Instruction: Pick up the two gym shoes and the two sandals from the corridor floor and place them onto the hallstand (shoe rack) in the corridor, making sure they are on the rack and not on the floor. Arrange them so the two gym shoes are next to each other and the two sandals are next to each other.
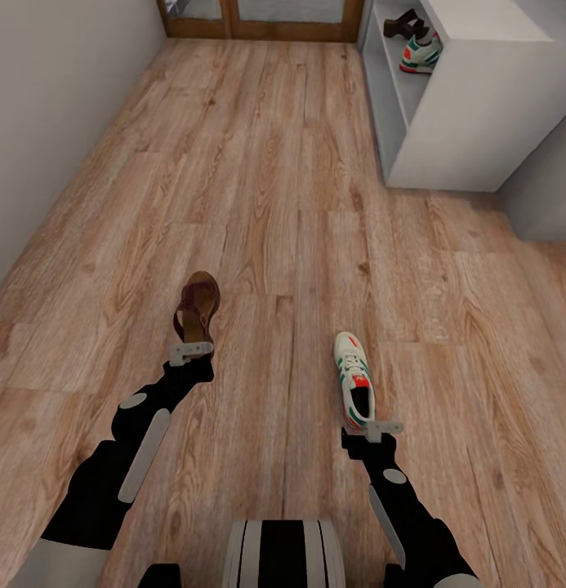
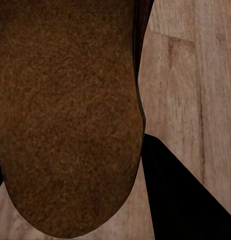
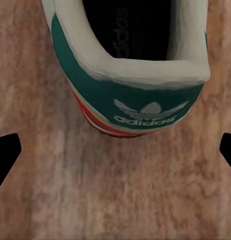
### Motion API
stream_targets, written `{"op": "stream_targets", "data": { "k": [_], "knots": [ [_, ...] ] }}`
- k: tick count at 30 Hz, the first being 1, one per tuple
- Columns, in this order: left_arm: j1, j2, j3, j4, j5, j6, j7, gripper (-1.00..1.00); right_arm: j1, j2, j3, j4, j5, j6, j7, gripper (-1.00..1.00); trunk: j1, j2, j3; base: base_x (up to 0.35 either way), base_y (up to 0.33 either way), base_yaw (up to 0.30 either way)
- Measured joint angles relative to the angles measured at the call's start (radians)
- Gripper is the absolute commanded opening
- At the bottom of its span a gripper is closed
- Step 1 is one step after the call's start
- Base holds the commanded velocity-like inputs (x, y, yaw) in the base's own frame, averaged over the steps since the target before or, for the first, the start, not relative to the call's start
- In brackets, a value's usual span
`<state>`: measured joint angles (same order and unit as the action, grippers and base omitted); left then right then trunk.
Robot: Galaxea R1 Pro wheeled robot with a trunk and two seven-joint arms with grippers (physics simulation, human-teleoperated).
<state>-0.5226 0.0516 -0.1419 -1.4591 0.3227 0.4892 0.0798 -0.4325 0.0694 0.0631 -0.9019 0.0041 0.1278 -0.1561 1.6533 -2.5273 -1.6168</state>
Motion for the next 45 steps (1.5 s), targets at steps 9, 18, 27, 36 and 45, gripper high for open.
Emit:
{"op": "stream_targets", "data": {
  "k": [9, 18, 27, 36, 45],
  "knots": [
    [0.0, 0.0, 0.001, 0.0, 0.0, 0.0, 0.0, -1.0, 0.0, 0.0, 0.0, 0.0, 0.0, 0.0, 0.0, 1.0, 0.0, 0.0, 0.0, 0.048, 0.0, 0.0],
    [0.0, 0.001, 0.001, 0.0, 0.0, 0.0, 0.0, -1.0, 0.0, 0.0, 0.0, -0.001, 0.0, 0.0, 0.0, 1.0, 0.0, 0.0, 0.0, 0.114, 0.0, 0.0],
    [0.0, 0.001, 0.001, 0.0, 0.0, 0.0, 0.0, -1.0, 0.0, 0.0, 0.0, -0.001, 0.0, 0.0, 0.0, 1.0, 0.001, 0.0, -0.009, 0.002, 0.0, 0.0],
    [0.0, 0.001, 0.001, 0.0, 0.0, 0.0, 0.0, -1.0, 0.0, 0.0, 0.0, -0.001, -0.001, 0.0, 0.0, 1.0, 0.002, -0.001, -0.025, 0.003, 0.0, 0.0],
    [0.0, 0.001, 0.001, 0.0, -0.001, 0.0, 0.0, -1.0, 0.0, 0.0, 0.0, -0.003, -0.001, 0.0, -0.001, 1.0, 0.002, -0.001, -0.025, 0.072, 0.0, 0.0]
  ]
}}
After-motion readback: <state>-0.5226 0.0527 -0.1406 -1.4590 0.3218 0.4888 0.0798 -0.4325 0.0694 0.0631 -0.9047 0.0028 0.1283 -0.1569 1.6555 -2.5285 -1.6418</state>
